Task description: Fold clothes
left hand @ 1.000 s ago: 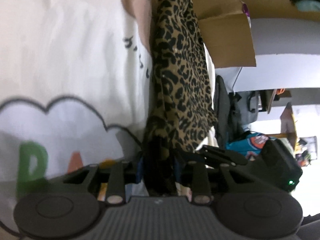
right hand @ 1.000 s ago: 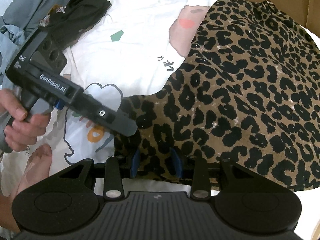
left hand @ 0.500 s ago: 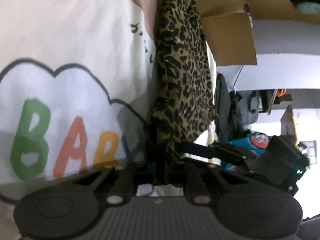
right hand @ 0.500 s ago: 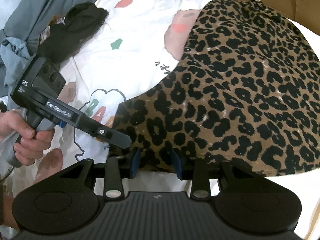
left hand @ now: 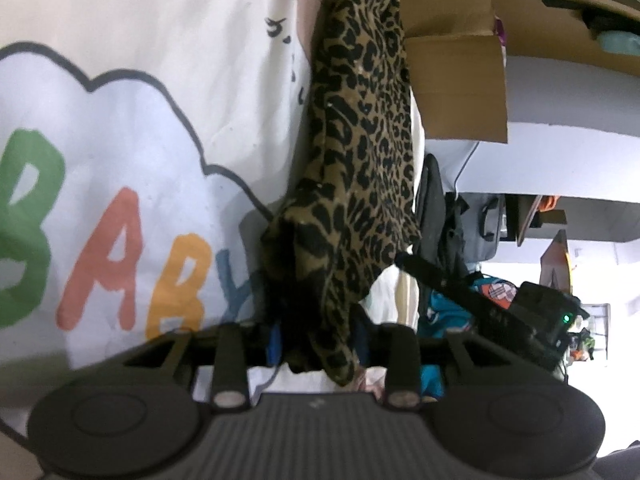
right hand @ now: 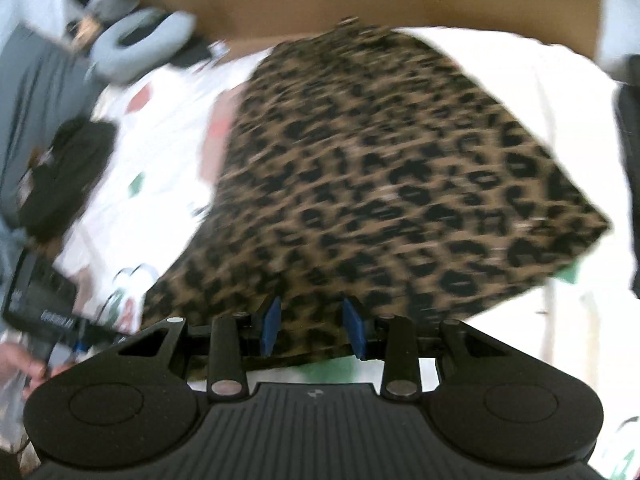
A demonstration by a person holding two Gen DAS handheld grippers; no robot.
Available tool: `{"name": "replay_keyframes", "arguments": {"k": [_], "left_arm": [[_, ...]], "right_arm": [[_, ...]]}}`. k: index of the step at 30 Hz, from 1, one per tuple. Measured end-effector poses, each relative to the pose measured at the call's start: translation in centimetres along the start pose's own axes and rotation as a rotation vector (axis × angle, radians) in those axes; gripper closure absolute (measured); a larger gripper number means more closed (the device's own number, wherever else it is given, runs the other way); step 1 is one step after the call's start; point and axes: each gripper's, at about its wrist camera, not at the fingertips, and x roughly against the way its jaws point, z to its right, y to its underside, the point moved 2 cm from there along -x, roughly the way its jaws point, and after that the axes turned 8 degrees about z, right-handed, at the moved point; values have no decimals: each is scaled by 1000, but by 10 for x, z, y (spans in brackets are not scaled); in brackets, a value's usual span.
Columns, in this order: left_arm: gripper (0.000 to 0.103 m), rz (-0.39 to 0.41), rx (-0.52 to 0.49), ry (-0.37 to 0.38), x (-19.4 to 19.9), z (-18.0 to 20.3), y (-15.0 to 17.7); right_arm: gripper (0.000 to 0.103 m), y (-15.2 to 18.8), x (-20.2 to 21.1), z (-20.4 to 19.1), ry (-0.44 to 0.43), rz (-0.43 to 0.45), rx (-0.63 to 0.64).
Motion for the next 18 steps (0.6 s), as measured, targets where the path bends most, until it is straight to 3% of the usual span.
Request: {"name": "replay_keyframes", "arguments": {"k": [5,9,13,18], "left_arm": [[87,2,6,-10,2,-1,2],[89,1,-1,-31,3,1,1],[90,8,5,-46,5,2,0],[90,11,2,-67,10,3,-3]], "right_arm": [[61,-4,15,49,104,70,-135],[61,-3,21,83,153,92,-237],[61,1,21,110,159,118,-357],[61,6,13,137,100,155,-516]]}}
